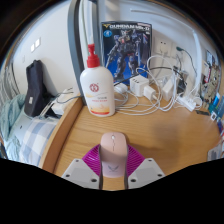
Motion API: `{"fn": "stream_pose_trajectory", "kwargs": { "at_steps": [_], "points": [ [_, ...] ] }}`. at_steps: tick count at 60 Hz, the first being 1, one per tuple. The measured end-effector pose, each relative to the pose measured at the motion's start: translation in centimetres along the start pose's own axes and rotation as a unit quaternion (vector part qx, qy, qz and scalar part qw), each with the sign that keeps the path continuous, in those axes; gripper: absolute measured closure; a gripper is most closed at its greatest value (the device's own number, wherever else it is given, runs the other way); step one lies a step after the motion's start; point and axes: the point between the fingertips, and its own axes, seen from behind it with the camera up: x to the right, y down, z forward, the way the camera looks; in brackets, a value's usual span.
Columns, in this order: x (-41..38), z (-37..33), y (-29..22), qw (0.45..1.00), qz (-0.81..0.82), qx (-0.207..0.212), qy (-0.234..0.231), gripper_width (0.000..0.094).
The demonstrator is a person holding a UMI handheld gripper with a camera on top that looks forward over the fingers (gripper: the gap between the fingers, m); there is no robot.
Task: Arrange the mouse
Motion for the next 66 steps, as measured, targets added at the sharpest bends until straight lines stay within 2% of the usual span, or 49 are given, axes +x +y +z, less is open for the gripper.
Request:
{"fn": "stream_pose_trajectory", "kwargs": {
  "at_steps": [3, 6, 10, 11, 17, 26, 32, 38, 43, 52, 66],
  "points": [
    [0.6, -0.4, -0.6, 1.000, 0.002, -0.006, -0.011, 0.0655],
    [2.1, -3.7, -1.7, 1.000, 0.005, 0.002, -0.027, 0.0655],
    [6.0, -8.9, -5.4, 0.999, 0.005, 0.032, -0.037, 0.0654],
    [5.8, -6.8, -6.3, 0.999, 0.002, 0.039, -0.035, 0.0654],
    [12.4, -13.5, -12.0, 0.995, -0.005, 0.096, -0.022, 0.0655],
    [25.6, -25.0, -20.4, 0.984, -0.030, 0.175, 0.021, 0.0652],
    [34.5, -30.8, -22.3, 0.975, -0.035, 0.211, 0.063, 0.0653],
    [43.0, -34.3, -21.1, 0.969, -0.021, 0.225, 0.094, 0.0653],
    [49.0, -34.4, -17.3, 0.972, -0.010, 0.204, 0.113, 0.0655],
    [56.5, -30.9, -7.4, 0.983, 0.008, 0.120, 0.140, 0.0652],
    [58.2, -23.4, 5.7, 0.992, 0.030, -0.004, 0.122, 0.0652]
  ]
}}
